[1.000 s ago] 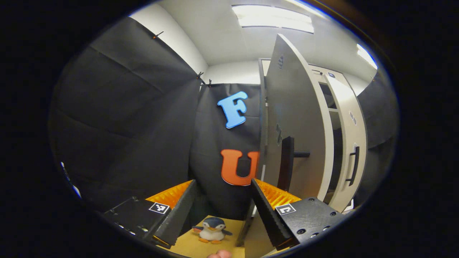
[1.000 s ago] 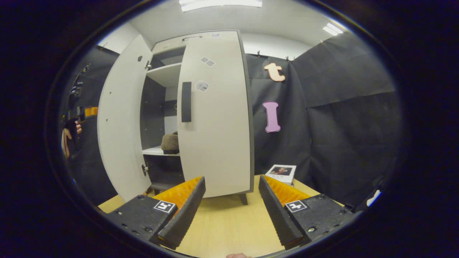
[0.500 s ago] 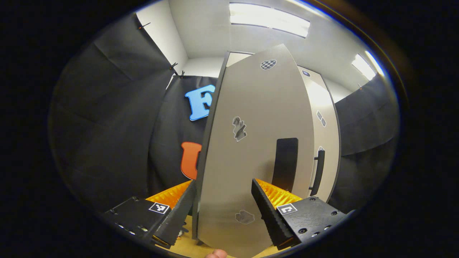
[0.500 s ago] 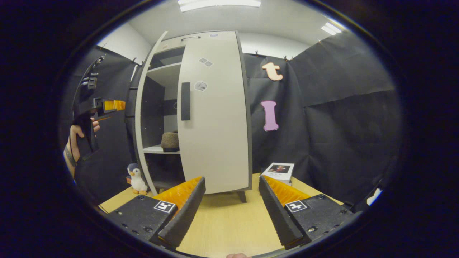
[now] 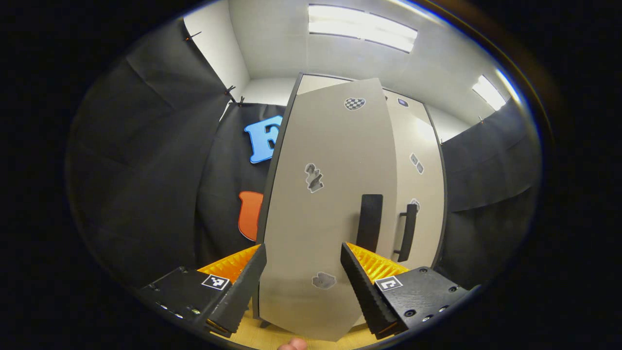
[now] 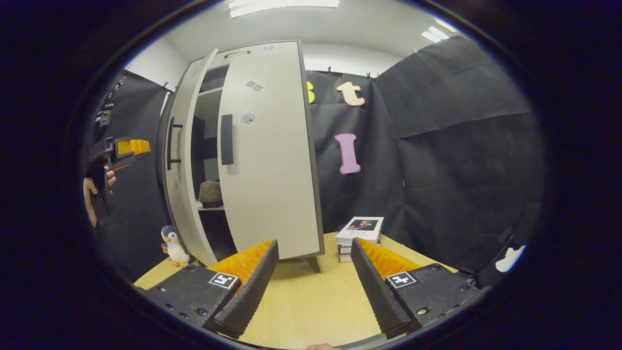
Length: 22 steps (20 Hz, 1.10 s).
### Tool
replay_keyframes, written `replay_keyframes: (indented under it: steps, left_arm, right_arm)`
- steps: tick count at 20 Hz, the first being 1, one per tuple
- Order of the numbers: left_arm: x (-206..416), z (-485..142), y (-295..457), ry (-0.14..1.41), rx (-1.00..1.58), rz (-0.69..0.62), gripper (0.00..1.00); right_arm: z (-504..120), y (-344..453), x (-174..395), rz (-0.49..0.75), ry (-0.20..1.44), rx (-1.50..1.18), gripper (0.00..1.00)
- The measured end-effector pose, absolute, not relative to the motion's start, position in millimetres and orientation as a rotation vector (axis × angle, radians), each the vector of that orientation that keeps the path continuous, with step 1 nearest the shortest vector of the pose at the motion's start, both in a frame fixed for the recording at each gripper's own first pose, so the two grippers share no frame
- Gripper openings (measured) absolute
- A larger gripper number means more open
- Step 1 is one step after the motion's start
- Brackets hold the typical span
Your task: Grab one shoe with the right hand and put it into the shoe cabinet, grab the other shoe with the left hand and put it into the shoe cabinet; then close the right door with the right hand and the left door with the left hand.
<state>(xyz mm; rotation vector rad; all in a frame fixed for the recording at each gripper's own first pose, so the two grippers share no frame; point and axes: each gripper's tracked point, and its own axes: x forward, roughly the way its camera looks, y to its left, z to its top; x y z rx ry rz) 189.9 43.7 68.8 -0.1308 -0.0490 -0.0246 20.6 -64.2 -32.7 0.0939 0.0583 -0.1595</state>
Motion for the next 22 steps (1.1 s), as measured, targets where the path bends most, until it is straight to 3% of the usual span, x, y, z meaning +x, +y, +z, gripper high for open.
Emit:
replay_keyframes:
  steps: [11,22]
  left_arm:
    - [98.5,-21.8,-20.3,0.128,-0.089,-0.115,0.93]
    - [72.0,-61.3,-73.1,0.150,-0.073,-0.176,0.93]
  right_arm:
    - [-40.1,-3.8,30.4,-0.005,0.098,0.050,0.96]
    - [-55.1,29.4,30.7,0.064,0.144,0.018,0.96]
